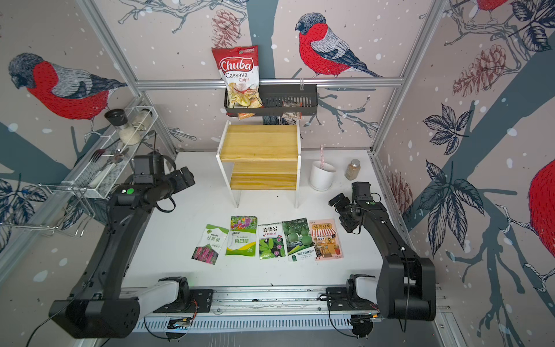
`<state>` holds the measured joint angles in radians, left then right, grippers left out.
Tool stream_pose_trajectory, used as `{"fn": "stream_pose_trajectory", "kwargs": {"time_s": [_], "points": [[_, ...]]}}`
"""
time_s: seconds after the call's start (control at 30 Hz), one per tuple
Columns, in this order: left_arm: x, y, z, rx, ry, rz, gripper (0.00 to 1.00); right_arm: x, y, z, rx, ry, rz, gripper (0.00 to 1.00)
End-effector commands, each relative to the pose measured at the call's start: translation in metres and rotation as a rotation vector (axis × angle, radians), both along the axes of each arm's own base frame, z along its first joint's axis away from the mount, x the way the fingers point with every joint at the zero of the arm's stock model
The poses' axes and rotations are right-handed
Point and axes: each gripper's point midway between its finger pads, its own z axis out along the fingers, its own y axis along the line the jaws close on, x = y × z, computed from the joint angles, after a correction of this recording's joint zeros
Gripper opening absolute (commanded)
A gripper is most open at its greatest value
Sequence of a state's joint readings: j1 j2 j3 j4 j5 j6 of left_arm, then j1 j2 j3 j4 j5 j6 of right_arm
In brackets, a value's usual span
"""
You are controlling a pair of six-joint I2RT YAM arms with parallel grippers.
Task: Take the seed bag off the shelf
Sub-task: Reset both arms
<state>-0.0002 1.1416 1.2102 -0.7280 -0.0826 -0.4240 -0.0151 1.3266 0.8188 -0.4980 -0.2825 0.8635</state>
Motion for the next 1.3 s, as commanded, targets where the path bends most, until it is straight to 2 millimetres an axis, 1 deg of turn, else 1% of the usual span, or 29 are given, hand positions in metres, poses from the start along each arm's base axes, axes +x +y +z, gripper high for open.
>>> {"fn": "stream_pose_trajectory", "kwargs": {"time_s": [0.0, 0.03, 0.13, 0.2, 0.27, 0.33, 0.4, 0.43, 0.5, 0.53, 0.6, 0.63, 0.7, 0.77, 0.8, 0.87, 0.9, 0.93, 0.97, 1.0, 1.03, 1.07, 1.13, 1.17, 1.2, 1.27], "points": [[0.023, 0.020, -0.006, 0.089, -0.183, 0.064, 0.97, 0.046, -0.023, 0.011, -0.202, -0.173, 0.135, 1.00], [0.022, 0.024, -0.027, 0.108, -0.188, 0.079, 0.97, 0.059, -0.033, 0.014, -0.268, -0.218, 0.126, 1.00], [0.022, 0.036, -0.075, 0.168, -0.202, 0.119, 0.96, 0.084, -0.066, 0.015, -0.438, -0.295, 0.067, 1.00], [0.020, 0.043, -0.101, 0.232, -0.218, 0.128, 0.96, 0.099, -0.080, 0.015, -0.520, -0.372, 0.043, 1.00], [0.019, 0.045, -0.120, 0.292, -0.260, 0.098, 0.96, 0.107, -0.092, 0.014, -0.616, -0.438, 0.034, 1.00], [0.021, 0.044, -0.124, 0.320, -0.355, 0.073, 0.96, 0.113, -0.097, 0.015, -0.699, -0.514, 0.045, 1.00], [0.022, 0.042, -0.126, 0.341, -0.409, 0.046, 0.96, 0.118, -0.098, 0.016, -0.759, -0.575, 0.077, 1.00], [0.024, 0.039, -0.127, 0.346, -0.433, 0.029, 0.96, 0.118, -0.099, 0.007, -0.787, -0.535, 0.104, 1.00], [0.031, 0.036, -0.130, 0.351, -0.455, -0.005, 0.98, 0.116, -0.095, 0.000, -0.807, -0.572, 0.147, 1.00], [0.039, 0.031, -0.132, 0.350, -0.433, -0.051, 0.98, 0.114, -0.092, 0.002, -0.811, -0.611, 0.158, 1.00], [0.046, 0.023, -0.126, 0.353, -0.492, -0.101, 0.98, 0.110, -0.086, 0.015, -0.852, -0.693, 0.154, 1.00], [0.051, 0.022, -0.126, 0.324, -0.497, -0.106, 0.99, 0.108, -0.084, 0.015, -0.864, -0.700, 0.154, 1.00], [0.058, 0.014, -0.129, 0.290, -0.522, -0.157, 0.98, 0.108, -0.080, 0.016, -0.878, -0.701, 0.165, 1.00], [0.063, -0.001, -0.137, 0.288, -0.519, -0.251, 0.99, 0.103, -0.076, 0.018, -0.893, -0.721, 0.172, 1.00], [0.065, -0.005, -0.138, 0.301, -0.509, -0.266, 0.98, 0.100, -0.074, 0.024, -0.907, -0.751, 0.166, 1.00], [0.057, -0.009, -0.137, 0.308, -0.537, -0.282, 0.98, 0.086, -0.067, 0.029, -0.934, -0.805, 0.170, 1.00], [0.048, -0.009, -0.140, 0.313, -0.553, -0.277, 0.98, 0.078, -0.064, 0.037, -0.953, -0.858, 0.152, 1.00], [0.039, -0.005, -0.137, 0.321, -0.609, -0.238, 0.99, 0.067, -0.066, 0.039, -0.964, -0.885, 0.122, 1.00], [0.033, 0.001, -0.132, 0.326, -0.649, -0.194, 0.99, 0.059, -0.068, 0.038, -0.960, -0.901, 0.099, 1.00], [0.034, 0.004, -0.131, 0.328, -0.646, -0.178, 0.99, 0.049, -0.068, 0.041, -0.967, -0.958, 0.077, 1.00], [0.040, 0.003, -0.140, 0.320, -0.575, -0.194, 0.99, 0.042, -0.067, 0.049, -0.987, -1.016, 0.051, 1.00], [0.047, 0.000, -0.138, 0.325, -0.576, -0.210, 0.99, 0.043, -0.069, 0.047, -0.990, -0.997, 0.049, 1.00], [0.052, -0.006, -0.143, 0.345, -0.540, -0.236, 0.99, 0.059, -0.078, 0.033, -0.937, -0.885, 0.059, 1.00], [0.052, -0.006, -0.140, 0.351, -0.554, -0.232, 0.99, 0.057, -0.076, 0.033, -0.941, -0.897, 0.065, 1.00], [0.051, -0.006, -0.141, 0.351, -0.557, -0.230, 0.99, 0.055, -0.075, 0.038, -0.953, -0.927, 0.057, 1.00], [0.052, -0.006, -0.140, 0.353, -0.555, -0.231, 0.99, 0.055, -0.075, 0.039, -0.956, -0.935, 0.054, 1.00]]}}
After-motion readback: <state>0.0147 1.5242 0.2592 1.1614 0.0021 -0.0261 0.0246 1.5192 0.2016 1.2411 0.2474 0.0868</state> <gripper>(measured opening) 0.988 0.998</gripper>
